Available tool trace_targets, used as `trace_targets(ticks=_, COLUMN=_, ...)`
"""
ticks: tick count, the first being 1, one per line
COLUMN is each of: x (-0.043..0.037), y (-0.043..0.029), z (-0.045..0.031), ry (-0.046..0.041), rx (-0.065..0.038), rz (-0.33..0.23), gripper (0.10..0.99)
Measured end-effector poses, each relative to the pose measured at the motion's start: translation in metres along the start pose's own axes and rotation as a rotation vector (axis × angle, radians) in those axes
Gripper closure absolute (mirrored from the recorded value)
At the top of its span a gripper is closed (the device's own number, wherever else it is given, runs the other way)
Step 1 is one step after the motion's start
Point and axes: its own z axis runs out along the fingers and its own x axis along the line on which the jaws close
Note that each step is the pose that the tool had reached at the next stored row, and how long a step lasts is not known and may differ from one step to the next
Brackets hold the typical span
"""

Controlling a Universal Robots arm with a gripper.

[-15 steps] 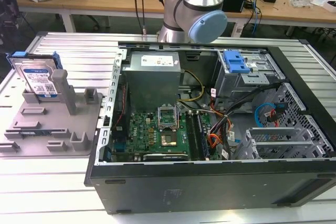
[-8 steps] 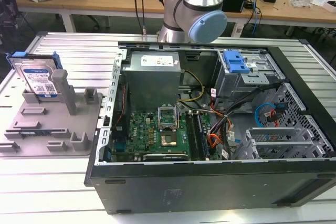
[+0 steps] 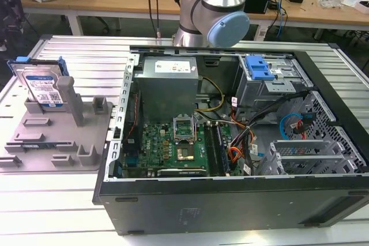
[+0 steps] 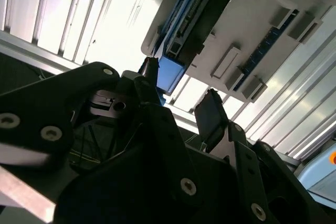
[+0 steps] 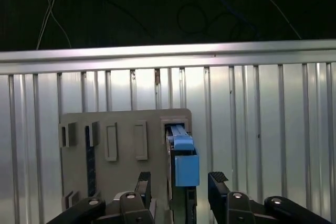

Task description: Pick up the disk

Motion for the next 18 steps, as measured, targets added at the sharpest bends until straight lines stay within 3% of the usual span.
trace_targets(ticks=4, x=-0.0004, y=-0.0002, z=0.0082, ry=0.0003, rx=0.000, rz=0.000, gripper=0.529)
trace_targets(ticks=18, x=-0.0020, y=0.0001, z=0.0193, ry=0.0005, rx=0.000, rz=0.000, gripper=0.529)
